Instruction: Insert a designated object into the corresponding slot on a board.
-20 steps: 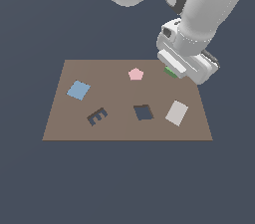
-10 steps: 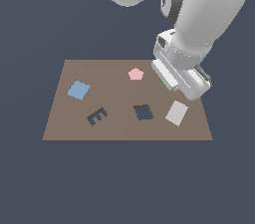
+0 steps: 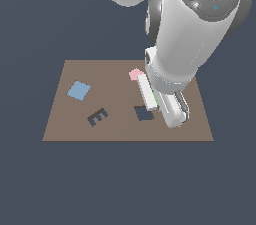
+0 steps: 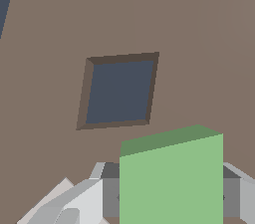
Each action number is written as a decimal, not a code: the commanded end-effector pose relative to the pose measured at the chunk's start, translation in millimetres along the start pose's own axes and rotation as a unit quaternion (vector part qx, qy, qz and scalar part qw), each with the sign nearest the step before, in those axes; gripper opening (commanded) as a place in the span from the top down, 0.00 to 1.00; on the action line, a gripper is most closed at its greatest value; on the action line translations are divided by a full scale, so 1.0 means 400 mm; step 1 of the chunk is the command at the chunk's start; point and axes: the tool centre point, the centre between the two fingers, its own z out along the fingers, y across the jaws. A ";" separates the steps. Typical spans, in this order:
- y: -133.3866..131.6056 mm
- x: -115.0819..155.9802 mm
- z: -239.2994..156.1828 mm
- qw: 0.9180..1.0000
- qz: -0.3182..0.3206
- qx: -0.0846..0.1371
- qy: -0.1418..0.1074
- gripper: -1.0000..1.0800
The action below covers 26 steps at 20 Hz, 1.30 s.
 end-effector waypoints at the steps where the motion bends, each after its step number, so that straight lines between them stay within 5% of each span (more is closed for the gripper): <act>1: -0.023 0.036 -0.002 1.000 0.022 0.000 0.000 1.00; 10: -0.063 0.116 -0.004 0.998 0.067 0.000 0.000 1.00; 22: -0.066 0.124 0.021 0.997 0.072 0.000 0.000 1.00; 23: -0.066 0.124 0.021 0.997 0.072 0.000 0.000 0.04; 26: -0.066 0.124 0.021 0.997 0.072 0.000 0.000 0.04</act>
